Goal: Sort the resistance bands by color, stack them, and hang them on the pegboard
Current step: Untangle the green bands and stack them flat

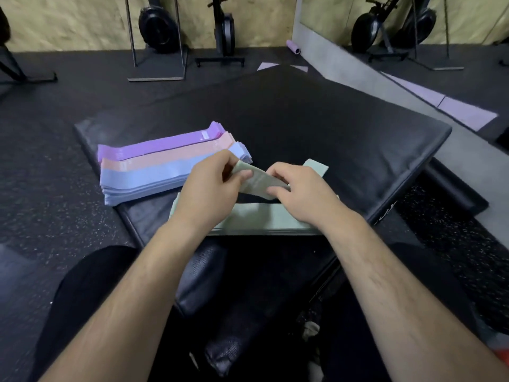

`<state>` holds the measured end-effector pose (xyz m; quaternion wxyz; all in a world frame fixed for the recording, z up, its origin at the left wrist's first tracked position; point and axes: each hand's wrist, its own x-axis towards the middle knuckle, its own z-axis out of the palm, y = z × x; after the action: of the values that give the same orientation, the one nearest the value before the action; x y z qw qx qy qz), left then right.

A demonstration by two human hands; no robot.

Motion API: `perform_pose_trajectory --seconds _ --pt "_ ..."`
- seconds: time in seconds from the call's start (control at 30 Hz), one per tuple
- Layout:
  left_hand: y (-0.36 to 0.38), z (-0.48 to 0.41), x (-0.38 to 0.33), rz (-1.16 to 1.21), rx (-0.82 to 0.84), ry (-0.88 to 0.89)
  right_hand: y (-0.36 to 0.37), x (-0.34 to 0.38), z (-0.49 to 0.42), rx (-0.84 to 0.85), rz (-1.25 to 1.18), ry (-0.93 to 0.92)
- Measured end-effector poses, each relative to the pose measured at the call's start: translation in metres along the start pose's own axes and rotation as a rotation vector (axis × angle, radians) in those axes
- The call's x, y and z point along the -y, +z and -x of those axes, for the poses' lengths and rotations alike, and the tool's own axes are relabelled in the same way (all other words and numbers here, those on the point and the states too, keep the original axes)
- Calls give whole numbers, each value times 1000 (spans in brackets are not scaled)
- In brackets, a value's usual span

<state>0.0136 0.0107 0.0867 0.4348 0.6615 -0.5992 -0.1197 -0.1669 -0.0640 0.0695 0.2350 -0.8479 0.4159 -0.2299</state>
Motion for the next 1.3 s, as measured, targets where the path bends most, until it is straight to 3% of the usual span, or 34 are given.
perform_pose_trajectory --seconds 0.27,0.53,0.67,0.9,1.13,1.3 --pt "-34 -6 23 112 -165 -152 -7 -24 -10 -39 256 170" --pt "-48 -10 45 262 -213 -246 -40 -33 -8 -310 486 196" --pt "-53 -11 54 358 -208 -269 -54 -43 4 -355 205 289" --pt "-55 -7 53 372 -187 -286 -63 -48 31 -506 -285 256" --pt "-59 15 43 105 -102 -231 -61 -33 65 -421 -261 238" --pt "-58 22 48 -166 -42 -125 -52 -21 73 -316 -106 192"
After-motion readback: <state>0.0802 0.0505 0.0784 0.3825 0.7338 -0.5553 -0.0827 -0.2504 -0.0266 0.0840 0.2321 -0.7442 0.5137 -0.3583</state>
